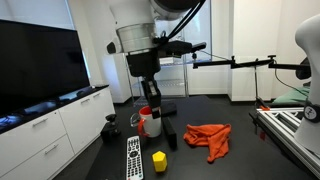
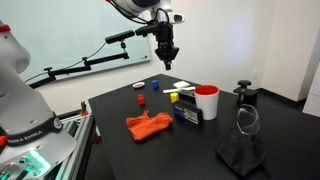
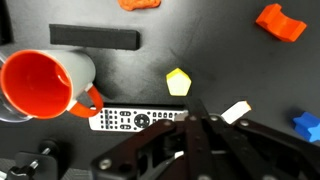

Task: Press a button on the remote

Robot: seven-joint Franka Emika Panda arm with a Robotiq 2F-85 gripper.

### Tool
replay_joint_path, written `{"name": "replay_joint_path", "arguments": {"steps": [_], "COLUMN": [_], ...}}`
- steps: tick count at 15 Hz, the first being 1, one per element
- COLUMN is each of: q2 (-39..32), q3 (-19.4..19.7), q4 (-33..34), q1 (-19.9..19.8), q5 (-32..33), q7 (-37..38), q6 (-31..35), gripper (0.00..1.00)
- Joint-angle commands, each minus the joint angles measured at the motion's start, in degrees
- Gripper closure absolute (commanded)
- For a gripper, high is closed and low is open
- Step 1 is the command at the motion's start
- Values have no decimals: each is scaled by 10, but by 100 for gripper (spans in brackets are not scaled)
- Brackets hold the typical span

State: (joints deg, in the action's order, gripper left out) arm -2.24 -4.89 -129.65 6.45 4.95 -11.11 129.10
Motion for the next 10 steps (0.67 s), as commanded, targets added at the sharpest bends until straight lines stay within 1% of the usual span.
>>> {"name": "replay_joint_path", "arguments": {"steps": [1,10], "q2": [38,68], "q3": [-2,3], "q4": [-23,-49], "q1": [-6,-9], "q5": [-19,-19], "q7": [-26,-40], "q6": [-6,-11], "gripper": [100,100]}}
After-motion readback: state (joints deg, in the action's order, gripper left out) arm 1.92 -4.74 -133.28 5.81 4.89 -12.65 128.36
